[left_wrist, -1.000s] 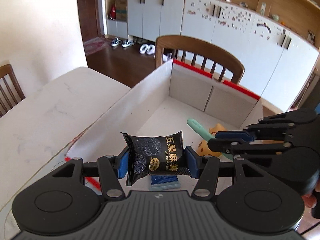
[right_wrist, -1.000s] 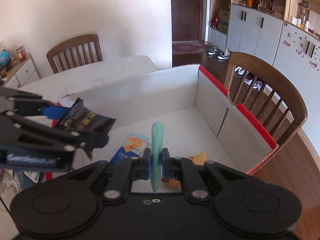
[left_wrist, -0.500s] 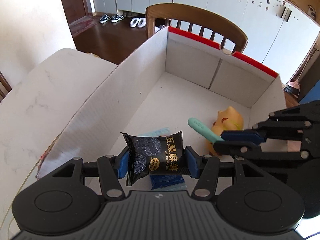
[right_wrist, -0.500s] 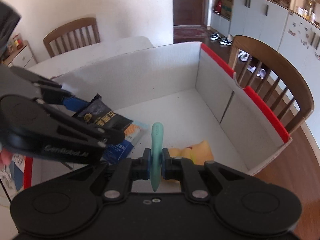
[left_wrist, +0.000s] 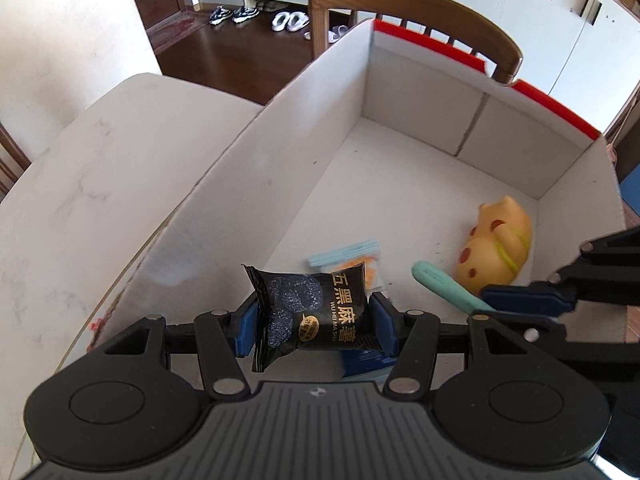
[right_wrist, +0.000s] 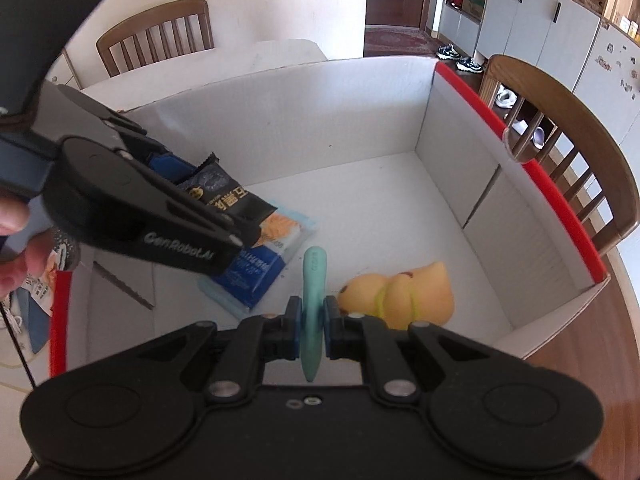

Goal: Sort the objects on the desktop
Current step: 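Open both grippers to drop the toothbrush and black snack bag into the box, then withdraw both grippers from the box back toward the snack pile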

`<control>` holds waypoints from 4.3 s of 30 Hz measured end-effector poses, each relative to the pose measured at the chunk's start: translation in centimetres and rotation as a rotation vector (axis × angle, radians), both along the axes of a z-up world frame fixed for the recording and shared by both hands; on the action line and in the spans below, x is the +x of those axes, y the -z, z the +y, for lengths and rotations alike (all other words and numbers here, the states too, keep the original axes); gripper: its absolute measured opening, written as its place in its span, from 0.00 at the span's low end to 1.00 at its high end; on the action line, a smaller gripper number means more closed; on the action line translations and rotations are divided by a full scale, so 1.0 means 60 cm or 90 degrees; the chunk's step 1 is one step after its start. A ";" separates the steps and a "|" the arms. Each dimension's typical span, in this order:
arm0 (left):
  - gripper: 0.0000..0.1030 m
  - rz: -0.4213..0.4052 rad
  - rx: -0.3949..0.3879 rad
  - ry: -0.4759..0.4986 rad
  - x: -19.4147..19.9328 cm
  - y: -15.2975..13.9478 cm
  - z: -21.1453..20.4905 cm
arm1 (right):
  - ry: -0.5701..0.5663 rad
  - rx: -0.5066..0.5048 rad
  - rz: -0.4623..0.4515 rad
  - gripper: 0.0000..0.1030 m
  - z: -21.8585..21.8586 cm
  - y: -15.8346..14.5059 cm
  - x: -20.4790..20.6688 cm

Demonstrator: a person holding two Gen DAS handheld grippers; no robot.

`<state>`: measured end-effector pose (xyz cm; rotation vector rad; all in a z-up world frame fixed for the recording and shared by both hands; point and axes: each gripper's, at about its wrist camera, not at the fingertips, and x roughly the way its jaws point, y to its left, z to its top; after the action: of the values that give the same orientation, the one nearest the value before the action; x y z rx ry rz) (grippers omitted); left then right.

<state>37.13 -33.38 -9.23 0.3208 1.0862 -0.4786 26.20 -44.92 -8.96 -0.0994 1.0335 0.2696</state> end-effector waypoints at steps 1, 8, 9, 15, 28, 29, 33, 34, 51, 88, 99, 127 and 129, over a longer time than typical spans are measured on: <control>0.54 0.003 0.002 -0.003 0.002 0.003 0.004 | 0.002 0.003 0.004 0.10 0.003 0.000 -0.001; 0.55 0.019 0.009 0.005 0.006 0.009 0.006 | 0.008 -0.004 0.023 0.10 0.027 0.007 -0.009; 0.55 0.025 0.007 0.007 0.006 0.010 0.006 | 0.010 -0.008 0.026 0.09 0.028 0.008 -0.008; 0.55 0.032 0.013 0.013 0.007 0.011 0.003 | 0.011 -0.019 0.039 0.10 0.034 0.013 0.005; 0.62 0.004 -0.025 -0.011 -0.011 -0.022 0.021 | 0.010 0.001 0.021 0.34 0.014 -0.003 0.003; 0.63 0.003 -0.030 -0.013 -0.014 -0.026 0.022 | 0.011 0.007 0.018 0.35 0.010 -0.006 0.002; 0.63 -0.007 -0.046 -0.014 -0.028 -0.039 0.025 | 0.020 0.019 0.005 0.36 0.003 -0.021 -0.002; 0.62 -0.009 -0.049 -0.015 -0.032 -0.042 0.025 | 0.023 0.019 0.001 0.36 0.000 -0.025 -0.004; 0.62 -0.075 -0.116 -0.040 -0.122 -0.113 0.076 | 0.066 0.061 -0.034 0.36 -0.012 -0.070 -0.056; 0.77 -0.156 -0.182 -0.106 -0.304 -0.164 0.306 | 0.113 0.043 -0.096 0.62 0.145 -0.114 -0.165; 0.82 -0.170 -0.179 -0.146 -0.369 -0.156 0.392 | 0.059 0.049 -0.092 0.67 0.233 -0.105 -0.177; 1.00 -0.205 -0.218 -0.263 -0.478 -0.072 0.578 | 0.017 0.062 -0.089 0.79 0.359 -0.047 -0.175; 1.00 -0.206 -0.214 -0.280 -0.483 -0.063 0.593 | 0.016 0.056 -0.090 0.79 0.363 -0.040 -0.175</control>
<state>8.12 2.22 -5.43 -0.1363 0.7148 -0.1983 15.69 -23.15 -6.58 -0.0247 0.8809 0.2806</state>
